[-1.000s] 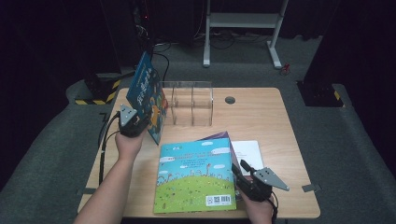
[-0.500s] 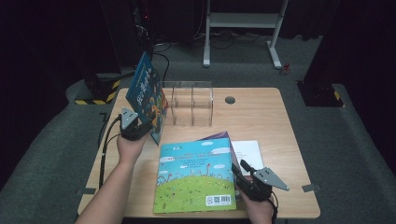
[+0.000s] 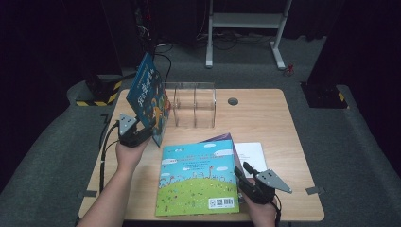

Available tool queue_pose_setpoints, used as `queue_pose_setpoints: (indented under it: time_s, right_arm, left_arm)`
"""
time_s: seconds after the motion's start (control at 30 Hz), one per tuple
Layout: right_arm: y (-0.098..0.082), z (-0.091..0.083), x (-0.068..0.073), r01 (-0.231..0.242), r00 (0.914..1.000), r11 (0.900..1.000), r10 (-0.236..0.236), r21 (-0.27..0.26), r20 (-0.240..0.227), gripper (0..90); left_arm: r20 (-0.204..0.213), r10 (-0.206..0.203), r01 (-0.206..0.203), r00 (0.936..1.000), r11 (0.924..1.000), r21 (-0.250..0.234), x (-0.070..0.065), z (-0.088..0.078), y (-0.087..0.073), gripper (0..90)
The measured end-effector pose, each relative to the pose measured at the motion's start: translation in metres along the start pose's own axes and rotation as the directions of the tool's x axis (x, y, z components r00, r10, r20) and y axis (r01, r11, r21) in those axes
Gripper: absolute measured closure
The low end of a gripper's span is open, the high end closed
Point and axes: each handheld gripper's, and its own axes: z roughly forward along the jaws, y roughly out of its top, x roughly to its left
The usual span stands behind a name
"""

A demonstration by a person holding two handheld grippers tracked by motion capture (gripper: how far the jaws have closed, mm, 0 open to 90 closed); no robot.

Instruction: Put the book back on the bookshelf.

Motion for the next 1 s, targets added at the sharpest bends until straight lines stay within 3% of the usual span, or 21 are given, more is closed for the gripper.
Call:
queue_pose_setpoints:
  time_s: [0.43,0.67,0.77,0.8,1.0]
  right_arm:
    - [0.0,0.001,0.001,0.006,1.0,1.0,-0.006,0.008,0.002,57.0]
    - [0.0,0.001,0.001,0.004,1.0,1.0,-0.004,0.01,0.002,56.7]
    - [0.0,0.001,0.0,0.004,1.0,1.0,-0.004,0.013,0.001,56.4]
    - [0.0,0.001,0.0,0.003,1.0,1.0,-0.003,0.013,0.0,56.4]
    - [0.0,0.001,0.0,0.002,1.0,1.0,-0.002,0.015,0.0,56.1]
  left_arm:
    - [0.02,-0.026,0.025,0.9995,0.9983,0.053,0.002,-0.019,-0.015,40.0]
    - [0.033,-0.004,0.001,0.9994,0.9957,0.092,0.003,-0.028,-0.022,41.3]
    - [0.036,0.0,-0.004,0.9994,0.9937,0.112,0.002,-0.031,-0.026,41.3]
    - [0.031,0.018,-0.022,0.9993,0.993,0.116,0.001,-0.033,-0.028,41.1]
    - [0.046,-0.001,-0.007,0.9989,0.9839,0.179,-0.001,-0.039,-0.037,40.1]
